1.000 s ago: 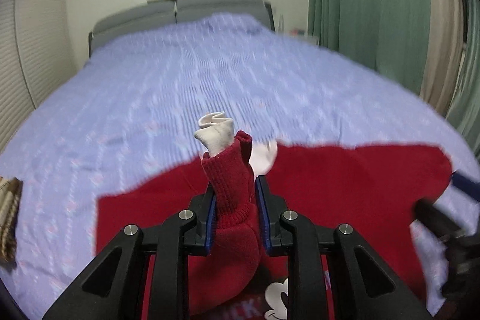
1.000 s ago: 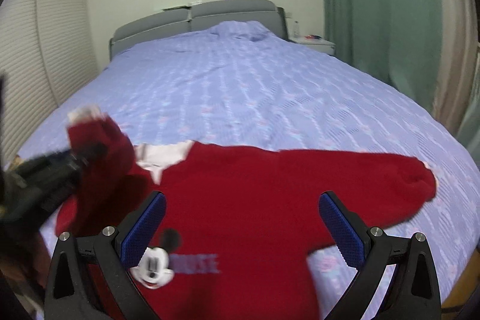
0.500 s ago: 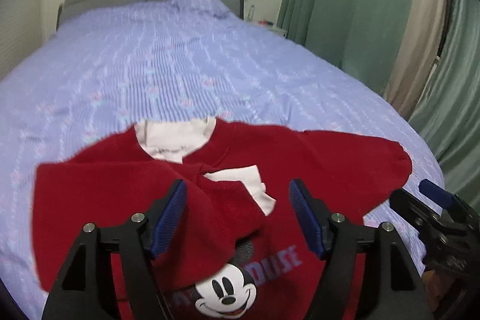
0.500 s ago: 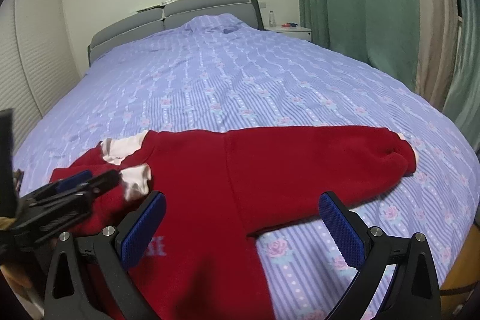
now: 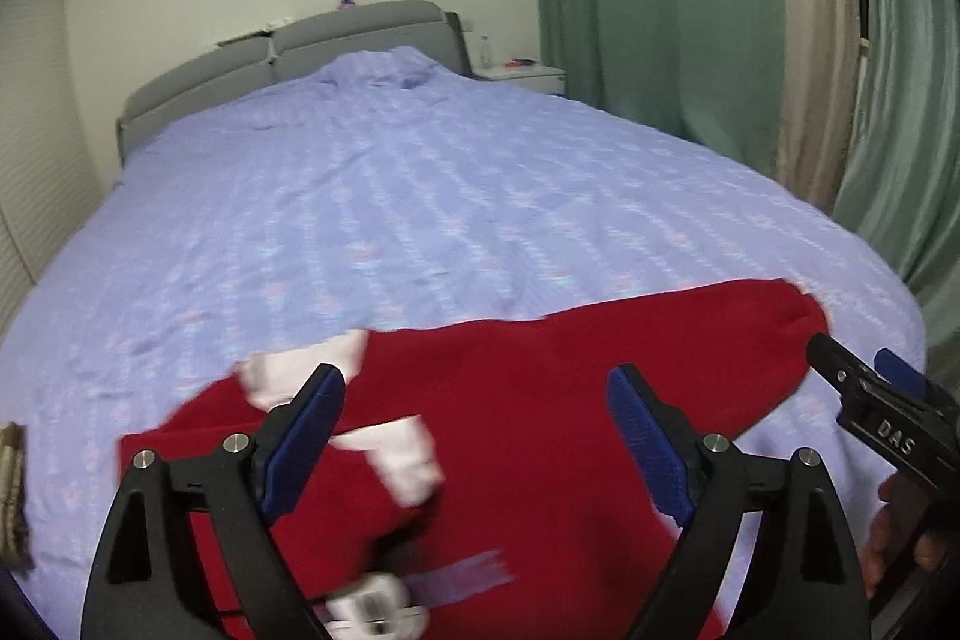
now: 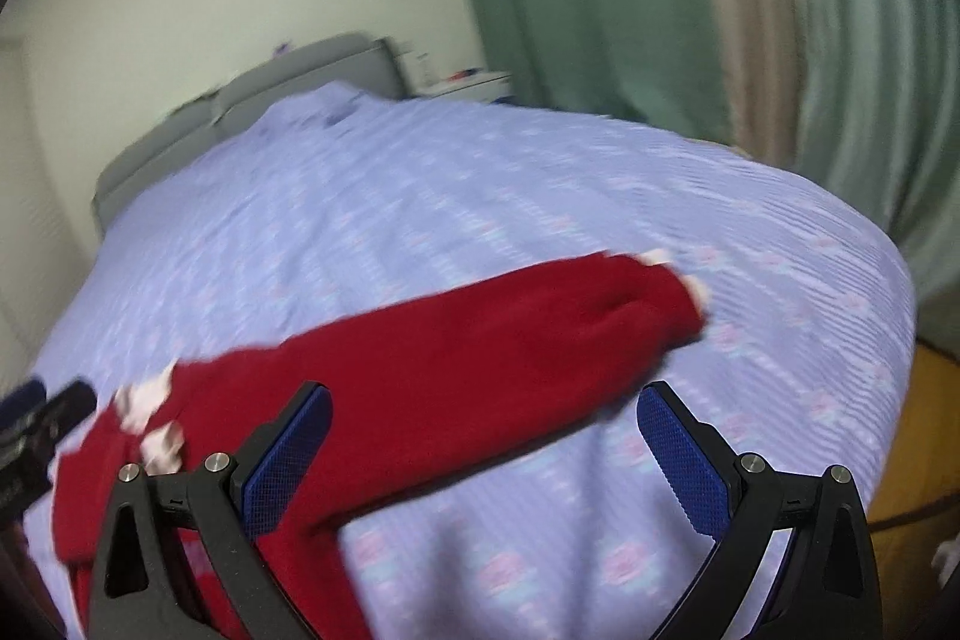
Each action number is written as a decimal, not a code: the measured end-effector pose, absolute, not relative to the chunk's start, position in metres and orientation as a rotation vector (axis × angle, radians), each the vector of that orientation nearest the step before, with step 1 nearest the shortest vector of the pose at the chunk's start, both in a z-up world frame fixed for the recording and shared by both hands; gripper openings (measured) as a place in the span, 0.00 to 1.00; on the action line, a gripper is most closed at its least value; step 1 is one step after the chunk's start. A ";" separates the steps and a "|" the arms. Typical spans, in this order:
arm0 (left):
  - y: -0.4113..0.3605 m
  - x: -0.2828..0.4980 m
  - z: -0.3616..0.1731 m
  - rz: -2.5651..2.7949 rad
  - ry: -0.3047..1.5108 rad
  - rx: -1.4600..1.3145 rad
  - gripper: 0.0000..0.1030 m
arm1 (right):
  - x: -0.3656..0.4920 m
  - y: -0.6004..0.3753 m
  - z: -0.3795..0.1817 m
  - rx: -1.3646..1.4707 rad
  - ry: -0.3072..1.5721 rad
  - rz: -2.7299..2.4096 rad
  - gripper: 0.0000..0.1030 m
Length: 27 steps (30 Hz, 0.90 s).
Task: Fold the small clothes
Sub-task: 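Grasp the other sleeve cuff with the right gripper and lift it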
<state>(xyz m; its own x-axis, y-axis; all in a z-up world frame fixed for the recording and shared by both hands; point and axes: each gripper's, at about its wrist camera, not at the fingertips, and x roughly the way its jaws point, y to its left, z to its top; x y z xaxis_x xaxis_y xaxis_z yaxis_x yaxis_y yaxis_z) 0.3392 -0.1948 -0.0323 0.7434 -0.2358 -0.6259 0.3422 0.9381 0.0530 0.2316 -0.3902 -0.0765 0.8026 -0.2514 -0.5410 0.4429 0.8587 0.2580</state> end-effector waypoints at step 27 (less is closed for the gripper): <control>-0.214 0.351 -0.053 -0.242 0.699 0.171 0.89 | 0.279 -0.525 -0.164 0.783 0.570 -0.379 0.37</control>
